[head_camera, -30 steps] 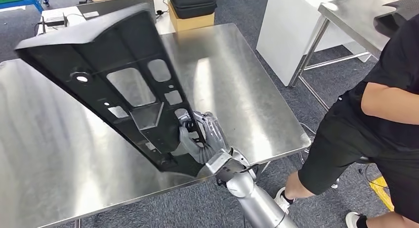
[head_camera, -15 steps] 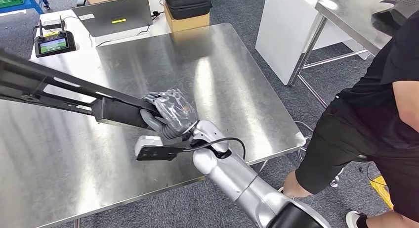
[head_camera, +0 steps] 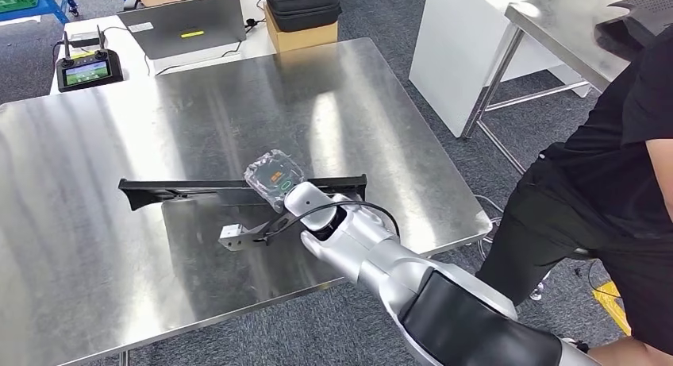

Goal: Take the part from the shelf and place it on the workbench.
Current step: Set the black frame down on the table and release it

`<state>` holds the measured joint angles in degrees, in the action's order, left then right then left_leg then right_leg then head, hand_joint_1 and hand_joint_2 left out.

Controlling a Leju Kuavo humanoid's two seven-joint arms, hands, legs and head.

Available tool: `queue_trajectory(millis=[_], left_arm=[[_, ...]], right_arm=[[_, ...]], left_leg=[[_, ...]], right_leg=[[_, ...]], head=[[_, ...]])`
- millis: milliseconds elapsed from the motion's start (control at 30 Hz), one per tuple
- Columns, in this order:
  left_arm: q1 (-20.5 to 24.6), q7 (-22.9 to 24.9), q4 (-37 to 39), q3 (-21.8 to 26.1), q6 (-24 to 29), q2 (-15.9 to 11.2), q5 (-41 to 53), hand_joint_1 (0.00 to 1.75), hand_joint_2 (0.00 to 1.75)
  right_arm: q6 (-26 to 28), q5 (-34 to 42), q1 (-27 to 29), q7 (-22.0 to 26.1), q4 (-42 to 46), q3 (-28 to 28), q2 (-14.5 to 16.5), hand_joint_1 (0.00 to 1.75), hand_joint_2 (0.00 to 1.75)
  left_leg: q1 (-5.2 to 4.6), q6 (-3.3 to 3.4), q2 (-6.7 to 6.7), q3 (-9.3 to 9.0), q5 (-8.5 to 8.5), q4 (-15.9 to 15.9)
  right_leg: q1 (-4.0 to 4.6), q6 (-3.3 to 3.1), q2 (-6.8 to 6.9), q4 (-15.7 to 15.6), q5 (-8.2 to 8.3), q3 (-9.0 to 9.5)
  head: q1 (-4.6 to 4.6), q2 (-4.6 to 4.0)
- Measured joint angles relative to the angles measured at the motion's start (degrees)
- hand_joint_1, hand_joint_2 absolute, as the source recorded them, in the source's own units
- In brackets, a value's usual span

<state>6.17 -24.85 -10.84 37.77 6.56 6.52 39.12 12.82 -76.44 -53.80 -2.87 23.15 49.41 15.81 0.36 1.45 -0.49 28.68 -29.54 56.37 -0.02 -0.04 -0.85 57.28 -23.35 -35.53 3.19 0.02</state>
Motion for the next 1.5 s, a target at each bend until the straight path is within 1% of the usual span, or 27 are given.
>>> queue_trajectory(millis=[133, 300, 433, 500, 633, 1033, 1500], left_arm=[[0.2, -0.1, 0.0, 0.0, 0.0, 0.0, -0.1, 0.00, 1.75], [0.1, -1.2, 0.0, 0.7, 0.3, -0.2, -1.3, 0.00, 1.75], [-0.5, -1.9, 0.0, 1.4, -0.4, -0.5, -1.1, 0.00, 1.75], [-0.7, -1.9, 0.0, 1.4, -0.6, -0.7, -0.6, 0.00, 1.75], [-0.8, -1.8, 0.0, 1.6, -1.0, -0.9, -0.3, 0.00, 0.00], [-0.6, -0.7, 0.0, 3.3, 0.2, -0.9, -0.9, 0.00, 0.00], [-0.6, -1.0, 0.0, 4.1, -0.1, -0.9, 0.8, 0.00, 0.00]], right_arm=[[-1.3, -0.5, -1.5, -0.6, -2.4, 1.4, 0.1, 1.73, 1.75], [-9.2, -2.2, -2.8, -4.1, -5.2, 2.8, -0.3, 1.73, 1.75], [-12.8, -0.5, -2.7, -6.5, -6.9, 2.8, -1.9, 0.00, 0.00], [-14.0, 0.2, -2.4, -7.4, -7.8, 2.6, -2.8, 0.00, 0.00], [-14.4, 0.7, -1.8, -8.0, -8.7, 2.1, -4.0, 0.00, 0.00], [-14.2, 1.6, -1.8, -9.6, -9.5, -0.4, -4.3, 0.00, 0.00], [-8.6, 1.6, -2.8, -11.8, -9.4, -3.5, -4.6, 0.00, 0.00]], left_leg=[[-0.05, 0.01, -0.03, -0.01, -0.02, 0.0], [-0.14, 0.04, -0.11, -0.23, -0.06, 0.0], [-0.19, 0.04, -0.18, -0.32, -0.07, 0.0], [-0.20, 0.05, -0.19, -0.33, -0.06, 0.0], [-0.21, 0.07, 0.00, -0.37, -0.05, 0.1], [-0.20, 0.07, 0.02, -0.31, -0.06, 0.1], [-0.20, 0.07, 0.01, -0.31, -0.06, 0.1]], right_leg=[[-0.02, 0.00, 0.03, 0.0, -0.01, 0.00], [-0.08, 0.00, 0.11, -0.1, -0.03, 0.22], [-0.15, 0.01, 0.21, -0.1, -0.03, 0.42], [-0.17, 0.05, 0.22, -0.1, 0.00, 0.48], [-0.19, 0.14, 0.02, -0.1, 0.09, 0.47], [-0.18, 0.13, 0.01, -0.1, 0.08, 0.40], [-0.18, 0.13, 0.01, -0.1, 0.08, 0.40]], head=[[0.01, 0.00], [0.01, 0.00], [0.00, 0.00], [0.01, 0.00], [0.01, 0.01], [0.01, 0.00], [0.01, 0.01]])
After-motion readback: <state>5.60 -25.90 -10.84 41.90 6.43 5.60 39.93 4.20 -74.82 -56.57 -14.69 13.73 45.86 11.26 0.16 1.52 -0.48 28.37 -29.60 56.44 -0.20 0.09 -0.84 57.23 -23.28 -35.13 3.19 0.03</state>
